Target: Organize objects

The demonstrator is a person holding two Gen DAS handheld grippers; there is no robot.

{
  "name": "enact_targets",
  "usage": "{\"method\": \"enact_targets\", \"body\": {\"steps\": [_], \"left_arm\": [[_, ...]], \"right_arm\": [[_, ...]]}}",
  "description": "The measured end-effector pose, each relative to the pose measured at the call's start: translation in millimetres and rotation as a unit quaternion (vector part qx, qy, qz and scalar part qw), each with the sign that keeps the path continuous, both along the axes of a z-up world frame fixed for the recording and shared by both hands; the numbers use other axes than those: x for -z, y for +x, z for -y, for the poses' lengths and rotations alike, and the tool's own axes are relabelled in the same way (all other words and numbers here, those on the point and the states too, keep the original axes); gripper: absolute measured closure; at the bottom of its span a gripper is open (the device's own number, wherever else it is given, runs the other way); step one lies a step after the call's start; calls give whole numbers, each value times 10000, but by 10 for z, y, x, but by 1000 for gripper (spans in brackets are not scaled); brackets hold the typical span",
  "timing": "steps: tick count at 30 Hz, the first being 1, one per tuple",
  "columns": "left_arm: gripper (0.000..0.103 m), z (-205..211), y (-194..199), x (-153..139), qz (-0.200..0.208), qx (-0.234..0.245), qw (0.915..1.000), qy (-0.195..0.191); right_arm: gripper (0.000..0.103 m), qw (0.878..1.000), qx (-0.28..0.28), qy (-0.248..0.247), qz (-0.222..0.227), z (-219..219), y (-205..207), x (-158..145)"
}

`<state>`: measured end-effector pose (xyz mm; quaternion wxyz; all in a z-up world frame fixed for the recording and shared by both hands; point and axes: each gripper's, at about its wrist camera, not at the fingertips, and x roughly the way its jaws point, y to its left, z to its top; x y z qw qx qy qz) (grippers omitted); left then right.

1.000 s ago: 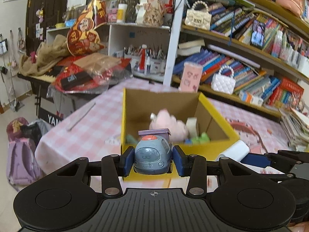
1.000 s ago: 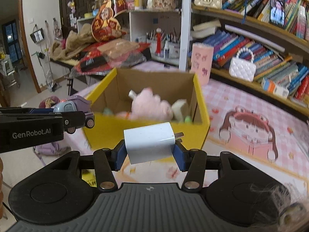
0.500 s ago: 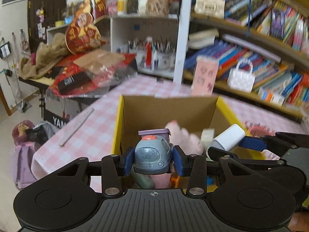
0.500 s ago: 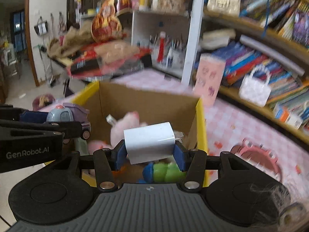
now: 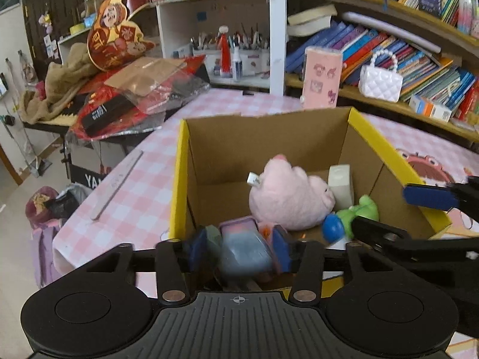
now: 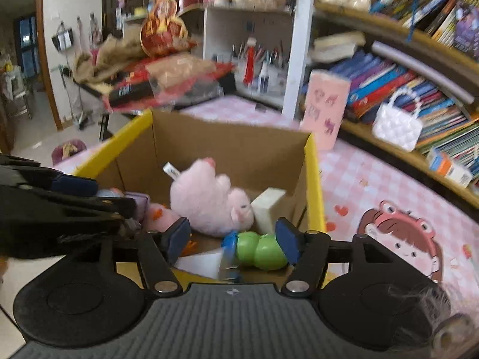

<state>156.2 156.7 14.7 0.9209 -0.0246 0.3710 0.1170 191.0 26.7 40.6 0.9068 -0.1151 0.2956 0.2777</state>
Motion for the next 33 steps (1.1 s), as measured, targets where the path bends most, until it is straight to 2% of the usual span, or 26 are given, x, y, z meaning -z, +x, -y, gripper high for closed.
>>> {"method": "enact_targets", "body": {"steps": [6,8,12,14,21,33], "left_arm": [[25,53,-189,-224,654,82,9978,19],[19,74,-302,-323,932,101,9956,-4],[12,106,-570,-482,1381,142,9903,-16],[12,111,-669,-519,1479,186,9888,-42],[11,117,-961,-471,1438,304,9890,-154],[6,210,-1250,-273,1145,453,9922,-203]], "right_arm": [[38,9971,543,277,460,237,-348,-238],[33,9945,745,342,652,304,-461,-317],[32,9876,1186,487,903,440,-680,-443],[32,9852,1328,526,944,491,-777,-465],[32,9802,1692,415,940,586,-1162,-420],[22,9638,2557,149,747,805,-1568,-208]]}}
